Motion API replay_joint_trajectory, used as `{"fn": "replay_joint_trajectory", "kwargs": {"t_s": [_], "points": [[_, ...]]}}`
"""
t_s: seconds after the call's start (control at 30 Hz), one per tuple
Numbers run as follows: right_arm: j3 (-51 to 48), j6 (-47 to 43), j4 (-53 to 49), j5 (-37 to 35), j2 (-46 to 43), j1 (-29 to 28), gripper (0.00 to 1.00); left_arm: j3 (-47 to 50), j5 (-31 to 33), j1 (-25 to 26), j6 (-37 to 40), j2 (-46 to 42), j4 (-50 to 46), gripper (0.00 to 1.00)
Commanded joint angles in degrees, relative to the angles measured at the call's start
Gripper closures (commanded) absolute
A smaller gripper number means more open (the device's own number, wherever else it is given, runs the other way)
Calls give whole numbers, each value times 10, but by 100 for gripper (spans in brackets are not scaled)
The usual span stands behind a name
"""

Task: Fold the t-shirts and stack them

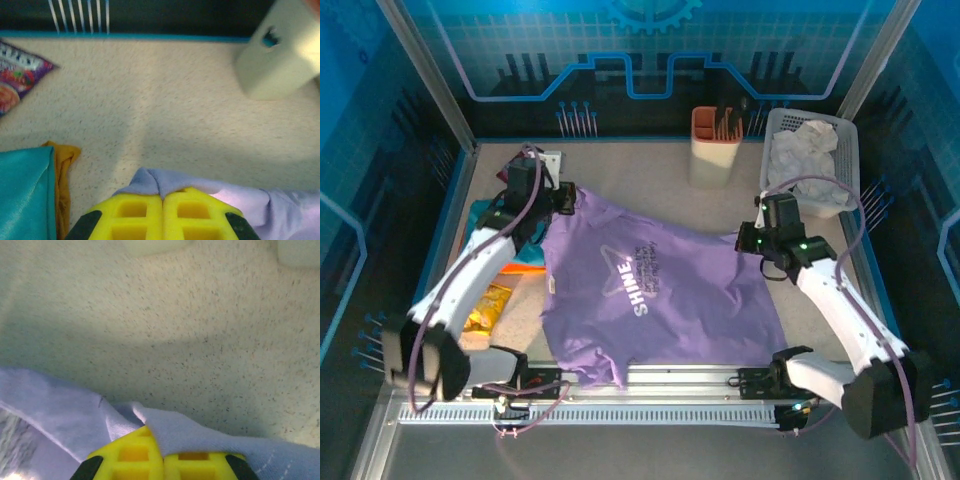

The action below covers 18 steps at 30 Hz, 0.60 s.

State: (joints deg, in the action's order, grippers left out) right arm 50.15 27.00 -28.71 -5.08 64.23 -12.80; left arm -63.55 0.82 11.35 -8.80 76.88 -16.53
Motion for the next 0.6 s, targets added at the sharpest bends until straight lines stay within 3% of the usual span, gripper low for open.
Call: {"fn": "replay_joint_trajectory", "kwargs": {"t_s": [0.0, 0.1, 0.23, 0.57], "points": [[8, 37, 131, 16, 58, 16, 100, -41, -41, -17, -45, 73, 66, 100], [37, 32, 148, 52, 130, 35, 100, -53, -70, -20, -74, 119, 101, 100], [60, 16, 158, 79, 190, 59, 100, -52, -63, -20, -93, 136, 120, 100], [51, 2, 142, 154, 194, 103, 98, 19, -67, -38, -106, 61, 94, 100]]}}
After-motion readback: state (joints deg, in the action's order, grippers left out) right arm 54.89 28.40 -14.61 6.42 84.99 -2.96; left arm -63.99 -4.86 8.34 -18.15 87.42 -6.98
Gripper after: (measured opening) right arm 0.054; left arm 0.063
